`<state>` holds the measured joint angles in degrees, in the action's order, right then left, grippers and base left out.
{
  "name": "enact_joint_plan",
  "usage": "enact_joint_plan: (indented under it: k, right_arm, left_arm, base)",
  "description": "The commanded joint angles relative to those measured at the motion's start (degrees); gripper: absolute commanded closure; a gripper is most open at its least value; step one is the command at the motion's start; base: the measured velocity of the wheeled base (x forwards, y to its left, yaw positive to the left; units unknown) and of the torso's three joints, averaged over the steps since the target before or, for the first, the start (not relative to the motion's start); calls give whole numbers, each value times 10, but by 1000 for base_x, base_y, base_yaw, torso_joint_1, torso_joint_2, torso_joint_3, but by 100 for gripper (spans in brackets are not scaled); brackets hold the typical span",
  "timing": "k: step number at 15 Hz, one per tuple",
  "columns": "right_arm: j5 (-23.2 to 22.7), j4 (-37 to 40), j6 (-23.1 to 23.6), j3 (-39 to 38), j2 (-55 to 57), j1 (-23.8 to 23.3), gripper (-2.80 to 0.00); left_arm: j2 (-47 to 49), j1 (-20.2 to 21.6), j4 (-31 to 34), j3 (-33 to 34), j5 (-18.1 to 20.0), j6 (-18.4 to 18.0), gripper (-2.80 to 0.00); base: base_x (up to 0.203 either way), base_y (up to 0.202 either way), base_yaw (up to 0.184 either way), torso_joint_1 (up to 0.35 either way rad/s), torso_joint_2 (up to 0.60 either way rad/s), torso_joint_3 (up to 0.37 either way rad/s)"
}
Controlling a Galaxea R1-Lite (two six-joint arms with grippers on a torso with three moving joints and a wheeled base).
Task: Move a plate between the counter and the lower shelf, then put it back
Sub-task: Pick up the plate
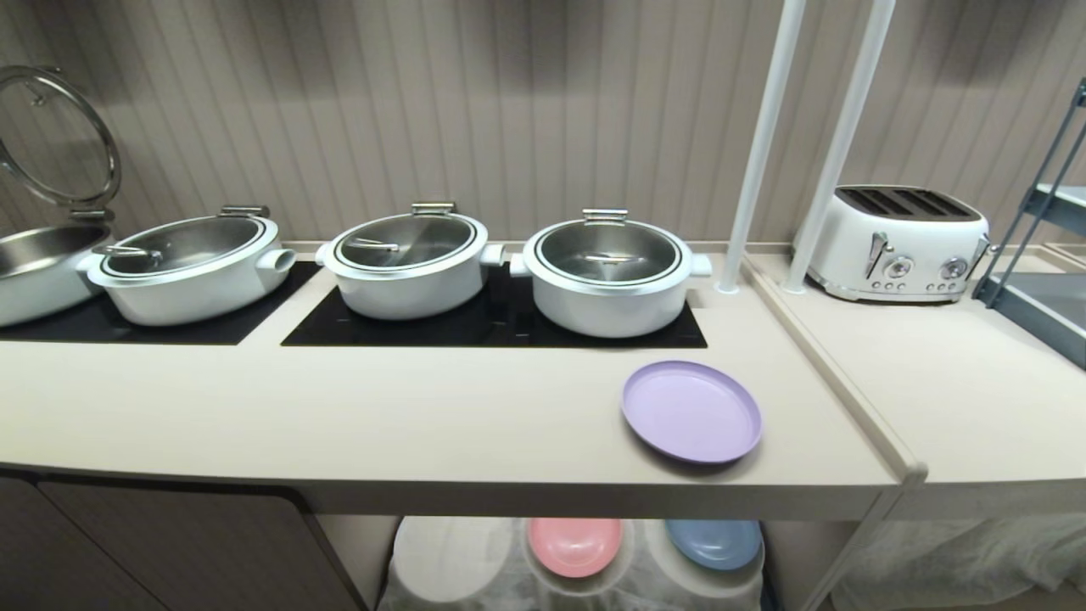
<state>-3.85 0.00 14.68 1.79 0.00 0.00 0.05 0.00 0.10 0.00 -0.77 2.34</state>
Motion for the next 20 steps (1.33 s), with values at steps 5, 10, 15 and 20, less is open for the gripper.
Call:
enact_joint_plan:
  k: [5,10,15,20]
  right_arm:
    - [-15,69,7,134,44,1,0]
    - [-76,68,8,259,220,17,0]
    - [-196,66,8,375,403,24,0]
    - [-214,94,2,507,617,24,0]
  left_arm:
    - [0,0,0,0,0,1,0]
    - [0,1,0,0,0,0,0]
    - [0,0,0,0,0,0,0]
    - [0,0,0,0,0,0,0]
  base:
    - [0,0,0,0,0,0]
    - [0,0,0,0,0,0]
    - [0,0,0,0,0,0]
    - [0,0,0,0,0,0]
